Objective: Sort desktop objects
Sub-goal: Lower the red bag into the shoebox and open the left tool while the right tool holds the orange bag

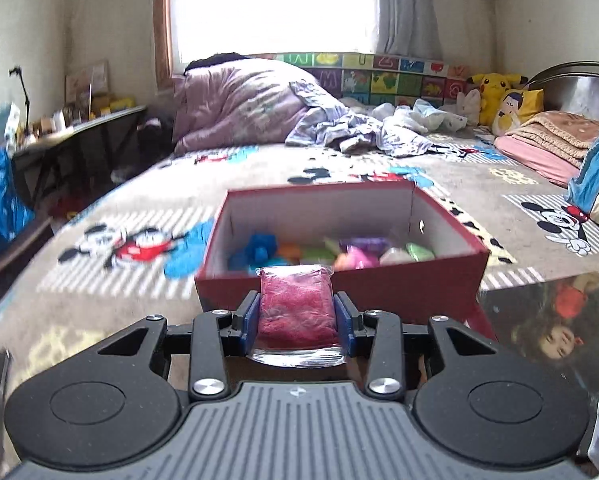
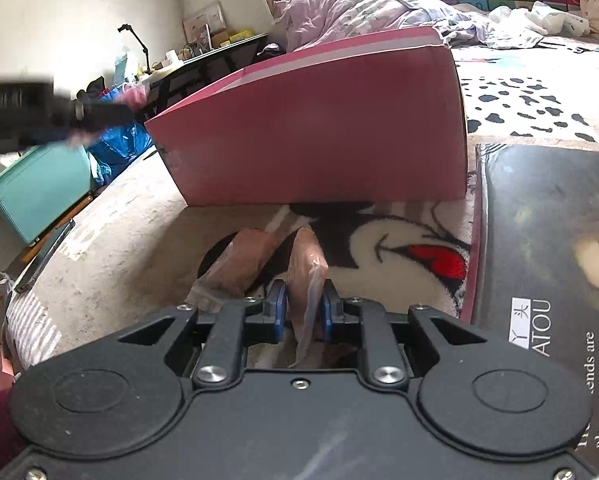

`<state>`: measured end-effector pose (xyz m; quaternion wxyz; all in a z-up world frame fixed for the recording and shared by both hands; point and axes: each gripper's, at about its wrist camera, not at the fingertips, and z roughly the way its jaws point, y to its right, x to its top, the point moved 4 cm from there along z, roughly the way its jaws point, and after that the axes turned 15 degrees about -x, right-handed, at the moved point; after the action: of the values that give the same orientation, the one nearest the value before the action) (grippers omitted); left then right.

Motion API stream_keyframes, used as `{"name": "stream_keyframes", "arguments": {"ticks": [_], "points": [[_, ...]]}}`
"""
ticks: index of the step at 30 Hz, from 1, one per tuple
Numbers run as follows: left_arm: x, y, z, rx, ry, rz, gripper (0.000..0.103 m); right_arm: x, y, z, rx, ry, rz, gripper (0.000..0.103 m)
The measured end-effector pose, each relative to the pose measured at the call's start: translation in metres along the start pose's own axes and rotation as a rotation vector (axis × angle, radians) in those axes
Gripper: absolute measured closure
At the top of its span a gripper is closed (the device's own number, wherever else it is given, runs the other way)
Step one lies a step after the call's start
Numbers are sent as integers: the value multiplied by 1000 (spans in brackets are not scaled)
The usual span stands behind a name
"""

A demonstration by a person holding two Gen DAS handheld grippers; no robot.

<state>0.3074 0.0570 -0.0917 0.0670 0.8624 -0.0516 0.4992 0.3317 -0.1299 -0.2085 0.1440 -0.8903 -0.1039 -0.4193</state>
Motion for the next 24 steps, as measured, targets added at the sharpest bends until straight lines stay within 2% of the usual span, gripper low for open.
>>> {"name": "stream_keyframes", "arguments": {"ticks": [3,5,10,17,24], "points": [[13,-5,9,-11,-7,-2,65,1,-1,1,10,-9,-7,79],[22,-9,17,-16,-13,-11,65,1,-3,-1,21,-9,-15,66],[42,-23,44,-30,-44,-40,65,1,-3,-1,36,-11,-12,67],[42,-47,103,-37,-176,-137,65,3,-2,-1,34,-8,-9,67],[42,-50,138,-6,-281,-126,65,7,3,-3,29,4,3,66]]}}
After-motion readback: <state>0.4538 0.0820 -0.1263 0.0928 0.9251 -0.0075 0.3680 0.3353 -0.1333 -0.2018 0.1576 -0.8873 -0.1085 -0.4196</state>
